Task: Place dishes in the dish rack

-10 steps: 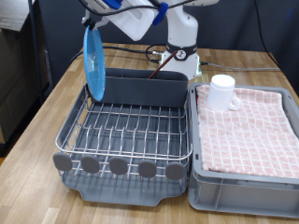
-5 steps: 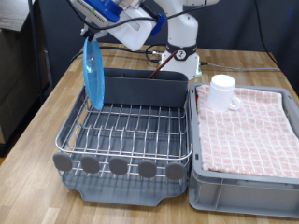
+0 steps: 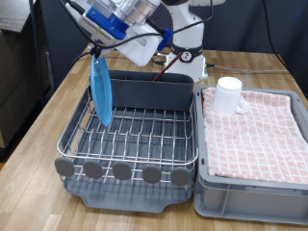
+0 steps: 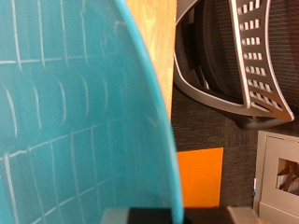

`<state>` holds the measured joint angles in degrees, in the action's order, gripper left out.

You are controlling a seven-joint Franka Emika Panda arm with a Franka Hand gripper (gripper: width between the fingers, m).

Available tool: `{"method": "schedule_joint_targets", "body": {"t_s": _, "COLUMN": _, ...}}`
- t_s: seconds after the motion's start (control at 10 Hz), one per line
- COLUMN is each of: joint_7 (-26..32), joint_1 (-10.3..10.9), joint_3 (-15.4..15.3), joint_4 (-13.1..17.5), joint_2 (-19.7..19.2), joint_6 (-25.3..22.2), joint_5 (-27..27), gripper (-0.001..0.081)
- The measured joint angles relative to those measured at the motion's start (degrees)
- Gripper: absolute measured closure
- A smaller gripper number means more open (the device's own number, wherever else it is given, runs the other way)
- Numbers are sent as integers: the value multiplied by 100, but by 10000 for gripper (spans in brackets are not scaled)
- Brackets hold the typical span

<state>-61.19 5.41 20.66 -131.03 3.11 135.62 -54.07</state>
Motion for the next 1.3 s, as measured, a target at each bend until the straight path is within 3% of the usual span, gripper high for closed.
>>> {"method": "schedule_joint_targets", "body": {"t_s": 0.6, "joint_7": -303, "joint_1": -2, "joint_3": 170, "joint_4": -248, "joint_2": -318, "joint_6": 692, "joint_5": -149, "gripper": 787}}
{"method": "schedule_joint_targets", "body": {"t_s": 1.3, "joint_7": -575, "joint_1": 0, "joint_3": 190, "joint_4": -441, "joint_2": -455, "joint_6": 955, "joint_5": -285, "gripper": 787}}
